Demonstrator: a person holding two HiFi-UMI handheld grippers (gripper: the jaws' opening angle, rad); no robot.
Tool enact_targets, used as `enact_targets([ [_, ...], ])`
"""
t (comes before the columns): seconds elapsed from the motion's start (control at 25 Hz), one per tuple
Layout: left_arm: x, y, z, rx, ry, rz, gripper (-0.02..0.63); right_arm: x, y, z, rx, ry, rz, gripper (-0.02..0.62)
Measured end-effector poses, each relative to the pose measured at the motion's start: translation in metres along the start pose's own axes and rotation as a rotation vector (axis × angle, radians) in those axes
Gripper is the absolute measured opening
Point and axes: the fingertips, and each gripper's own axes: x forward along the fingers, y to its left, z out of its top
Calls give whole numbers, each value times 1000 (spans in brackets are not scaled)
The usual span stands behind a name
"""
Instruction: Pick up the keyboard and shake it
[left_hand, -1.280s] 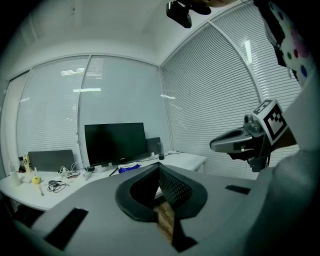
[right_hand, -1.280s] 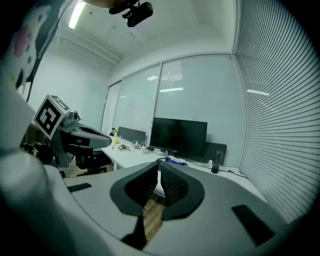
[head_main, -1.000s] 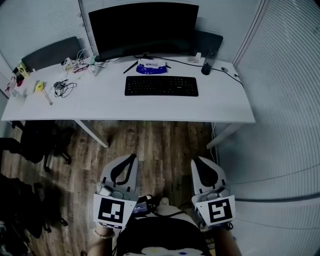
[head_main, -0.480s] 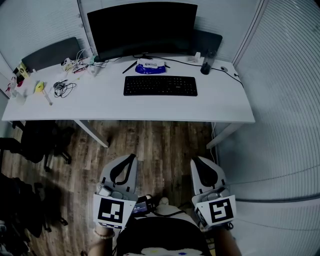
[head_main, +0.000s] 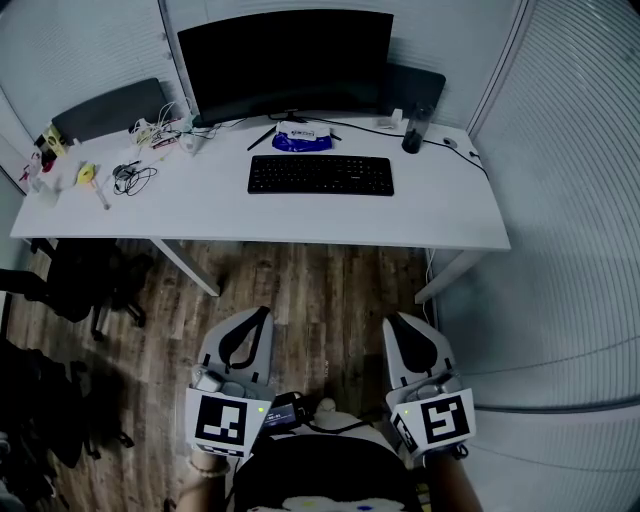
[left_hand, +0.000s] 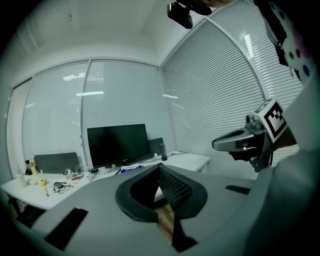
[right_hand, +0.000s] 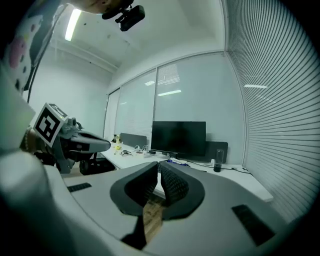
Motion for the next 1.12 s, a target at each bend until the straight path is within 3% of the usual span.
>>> enact_targets([
  [0.28,-4,-9,0,4,-19,45,17,-19,-18,-13,-43,13,-6,44],
  [0.6,3,-26,14,22,-44,34,17,-27,-26,-6,-77,-16,0,44],
  [1.12,29,-17,8,27,-39,30,17,-6,-39,-18,-74,8,-1,44],
])
